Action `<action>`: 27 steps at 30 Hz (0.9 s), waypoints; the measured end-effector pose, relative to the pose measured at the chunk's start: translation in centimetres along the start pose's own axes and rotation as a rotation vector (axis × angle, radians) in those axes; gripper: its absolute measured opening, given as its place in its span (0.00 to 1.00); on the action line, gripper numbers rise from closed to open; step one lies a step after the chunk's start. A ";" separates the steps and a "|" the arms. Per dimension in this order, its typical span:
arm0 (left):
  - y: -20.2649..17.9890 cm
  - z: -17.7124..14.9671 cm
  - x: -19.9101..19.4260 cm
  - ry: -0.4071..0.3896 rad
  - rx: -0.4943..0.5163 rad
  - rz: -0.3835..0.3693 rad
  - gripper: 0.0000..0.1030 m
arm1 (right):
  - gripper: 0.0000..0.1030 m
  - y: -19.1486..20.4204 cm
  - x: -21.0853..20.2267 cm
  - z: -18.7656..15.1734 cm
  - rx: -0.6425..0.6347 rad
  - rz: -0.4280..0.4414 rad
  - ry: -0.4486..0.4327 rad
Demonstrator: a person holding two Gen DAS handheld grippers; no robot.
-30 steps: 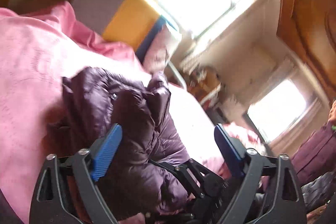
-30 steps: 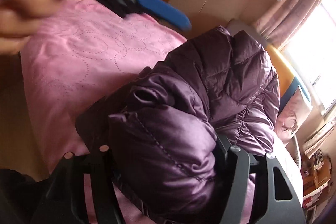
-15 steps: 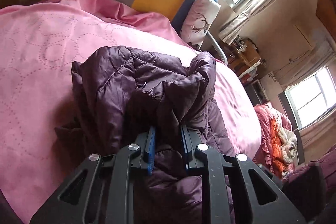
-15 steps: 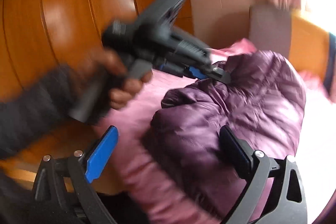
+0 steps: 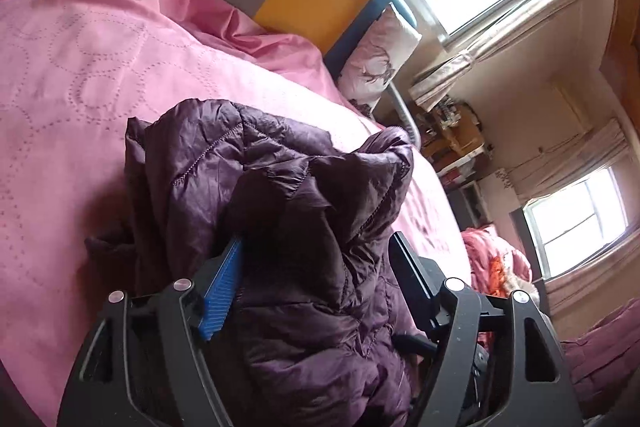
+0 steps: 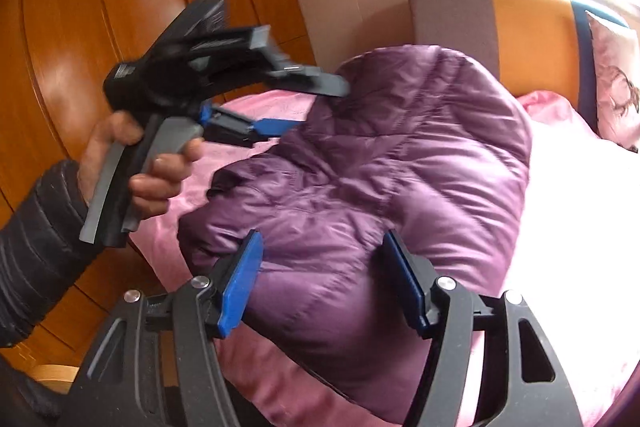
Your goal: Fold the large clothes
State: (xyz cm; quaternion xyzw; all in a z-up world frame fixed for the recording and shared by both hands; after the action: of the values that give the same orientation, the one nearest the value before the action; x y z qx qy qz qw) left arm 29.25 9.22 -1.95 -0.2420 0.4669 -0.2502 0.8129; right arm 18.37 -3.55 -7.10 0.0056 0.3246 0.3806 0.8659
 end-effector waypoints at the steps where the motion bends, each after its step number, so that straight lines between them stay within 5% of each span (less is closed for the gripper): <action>1: -0.1 -0.1 0.4 0.009 0.023 0.032 0.50 | 0.61 0.6 0.9 -0.1 -0.014 -0.022 0.006; 2: 0.0 -0.2 0.5 0.011 0.049 0.075 0.23 | 0.61 1.0 1.4 -0.3 -0.015 -0.039 0.011; 4: 0.3 -0.5 0.2 -0.004 0.074 0.125 0.13 | 0.61 2.2 2.8 -0.8 -0.034 -0.062 0.026; 11: 7.2 -3.1 -0.7 -0.025 -0.043 0.235 0.12 | 0.61 7.0 6.2 -2.9 -0.251 -0.104 0.068; 16: 7.8 -4.1 -0.8 -0.069 -0.059 0.252 0.15 | 0.63 6.1 2.9 -1.5 -0.146 0.135 0.126; 18: 7.3 -4.1 -0.9 -0.089 -0.031 0.281 0.15 | 0.64 4.1 1.0 0.6 -0.055 0.157 0.082; 20: 7.1 -4.2 -1.0 -0.099 -0.017 0.295 0.15 | 0.68 1.3 0.0 3.5 0.059 0.133 0.011; 22: 6.9 -4.3 -0.9 -0.108 0.002 0.309 0.15 | 0.75 -1.9 0.3 6.1 0.158 0.017 -0.045; 24: 6.7 -4.3 -1.1 -0.117 0.024 0.323 0.15 | 0.75 -4.4 2.1 7.9 0.256 -0.089 -0.050; 27: 6.9 -4.6 -1.2 -0.124 0.038 0.324 0.15 | 0.68 -5.9 6.5 9.7 0.348 -0.133 0.002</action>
State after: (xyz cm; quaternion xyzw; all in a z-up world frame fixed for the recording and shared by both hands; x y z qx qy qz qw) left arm 25.97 14.47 -7.56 -0.1629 0.4439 -0.1091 0.8743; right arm 30.99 -1.11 -4.64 0.1335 0.3861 0.2608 0.8747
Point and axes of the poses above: each gripper's, at about its wrist camera, not at the fingertips, and x roughly the way its jaws point, y to its left, z to its top, the point moved 7 cm from there along x, roughly the way its jaws point, and after that the axes turned 3 degrees about z, right-handed, at the moved point
